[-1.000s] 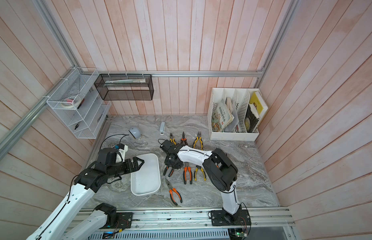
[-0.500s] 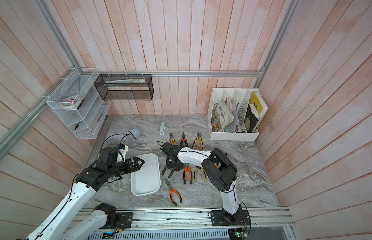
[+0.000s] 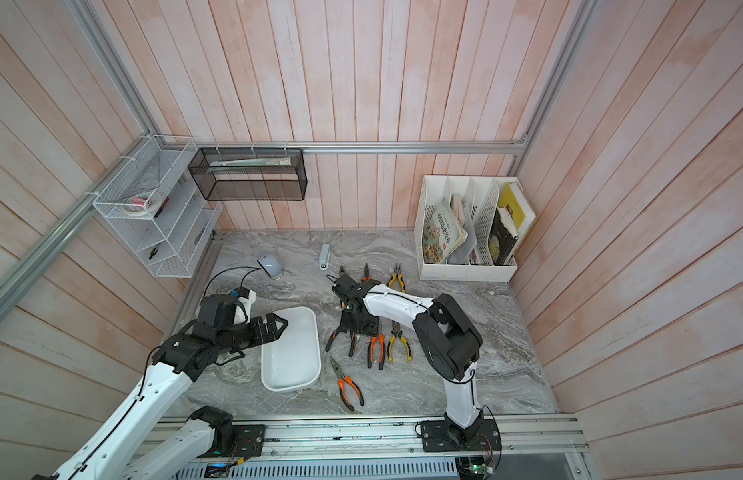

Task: Take the pliers out of the storage box
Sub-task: Adjust the pliers at the center of the board.

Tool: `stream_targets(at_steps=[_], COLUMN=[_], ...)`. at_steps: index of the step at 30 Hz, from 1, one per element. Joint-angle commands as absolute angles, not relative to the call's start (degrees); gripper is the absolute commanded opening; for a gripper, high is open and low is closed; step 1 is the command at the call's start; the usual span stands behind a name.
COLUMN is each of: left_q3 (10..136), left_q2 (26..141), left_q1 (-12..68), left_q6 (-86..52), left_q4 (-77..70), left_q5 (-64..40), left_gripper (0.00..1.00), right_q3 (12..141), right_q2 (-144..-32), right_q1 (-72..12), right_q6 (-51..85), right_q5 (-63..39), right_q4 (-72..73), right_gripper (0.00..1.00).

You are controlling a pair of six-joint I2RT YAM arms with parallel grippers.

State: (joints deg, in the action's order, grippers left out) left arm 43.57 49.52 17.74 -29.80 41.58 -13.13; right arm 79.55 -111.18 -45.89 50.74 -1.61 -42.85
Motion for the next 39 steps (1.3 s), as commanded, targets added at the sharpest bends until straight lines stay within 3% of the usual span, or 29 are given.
stream_targets(at_steps=[1, 15, 31, 39], left_q3=[43.09, 43.03, 42.89, 43.02], left_q2=[49.45, 48.85, 48.78, 48.79], left_q1=[17.49, 17.49, 17.50, 17.48], left_q6=[-29.96, -29.50, -29.45, -29.44], left_q4=[41.66, 41.39, 41.28, 41.37], left_q5=[-12.54, -13.40, -13.61, -13.54], left_gripper=[1.00, 1.00, 1.00, 1.00], right_q3=[82.62, 92.06, 92.14, 89.86], right_q2=[-110.25, -121.88, -121.62, -123.54], right_q1=[-46.19, -49.14, -50.53, -51.59], right_q6=[53.99, 55.63, 54.60, 53.19], right_q5=[-4.47, -2.76, -1.16, -0.21], right_q4=[-43.38, -51.07, -52.91, -51.81], right_gripper=[0.75, 0.83, 0.84, 0.74])
